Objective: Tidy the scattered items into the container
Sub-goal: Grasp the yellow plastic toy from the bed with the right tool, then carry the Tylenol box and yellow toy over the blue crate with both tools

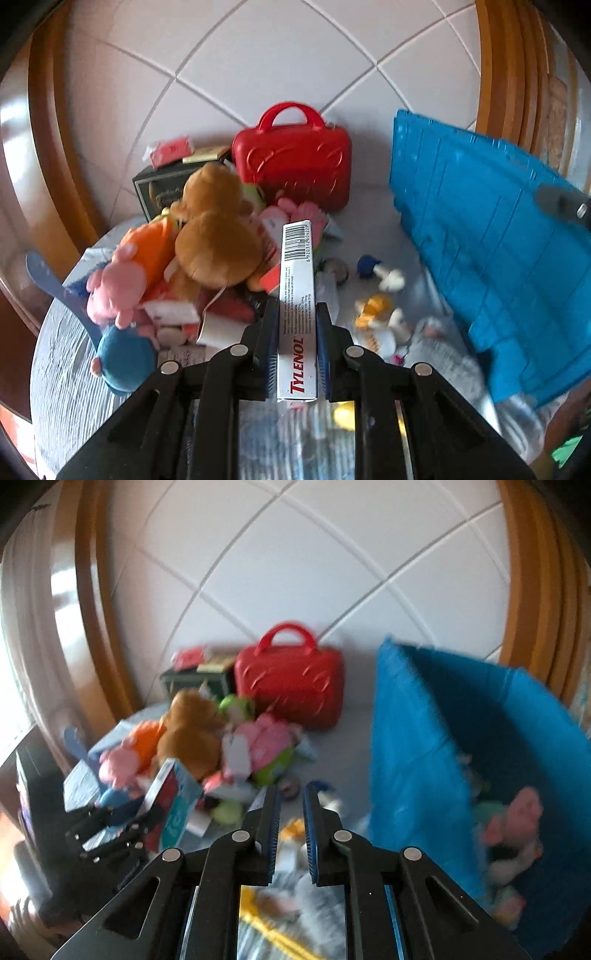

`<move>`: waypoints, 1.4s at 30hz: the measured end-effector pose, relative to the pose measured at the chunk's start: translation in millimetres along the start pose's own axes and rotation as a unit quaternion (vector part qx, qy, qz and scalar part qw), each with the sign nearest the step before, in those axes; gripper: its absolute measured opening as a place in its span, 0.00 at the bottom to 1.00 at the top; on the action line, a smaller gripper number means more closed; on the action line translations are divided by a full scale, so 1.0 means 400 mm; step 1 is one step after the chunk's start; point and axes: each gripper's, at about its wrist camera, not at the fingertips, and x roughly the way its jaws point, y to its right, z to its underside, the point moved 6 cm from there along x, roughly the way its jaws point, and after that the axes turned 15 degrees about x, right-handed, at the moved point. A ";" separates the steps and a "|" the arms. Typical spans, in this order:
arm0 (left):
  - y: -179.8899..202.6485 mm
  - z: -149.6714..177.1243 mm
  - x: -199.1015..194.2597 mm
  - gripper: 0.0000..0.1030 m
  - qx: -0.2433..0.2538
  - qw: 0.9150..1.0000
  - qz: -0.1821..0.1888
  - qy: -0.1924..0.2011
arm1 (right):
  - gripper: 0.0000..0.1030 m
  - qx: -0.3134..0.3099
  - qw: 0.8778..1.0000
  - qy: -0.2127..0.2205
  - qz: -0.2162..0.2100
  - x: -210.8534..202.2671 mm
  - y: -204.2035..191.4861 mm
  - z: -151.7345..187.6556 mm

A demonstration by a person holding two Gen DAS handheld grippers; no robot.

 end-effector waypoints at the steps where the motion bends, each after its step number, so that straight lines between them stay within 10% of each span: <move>1: -0.002 0.012 -0.001 0.17 0.000 1.000 -0.002 -0.003 | 0.13 -0.001 1.000 -0.010 -0.001 0.020 -0.010 0.020; 13: 0.019 0.265 0.079 0.17 -0.045 0.995 -0.022 -0.091 | 0.44 -0.067 0.970 -0.230 -0.041 0.346 -0.023 0.435; 23: 0.059 0.354 0.122 0.17 -0.050 0.994 -0.036 -0.089 | 0.43 -0.098 0.965 -0.239 -0.049 0.463 -0.026 0.548; 31: 0.031 0.288 0.083 0.17 -0.039 0.996 -0.039 -0.063 | 0.31 -0.080 0.978 -0.175 -0.080 0.378 -0.076 0.437; 42: -0.066 -0.010 -0.100 0.17 0.002 0.997 -0.048 0.054 | 0.27 -0.048 0.994 -0.028 -0.095 0.144 -0.197 0.076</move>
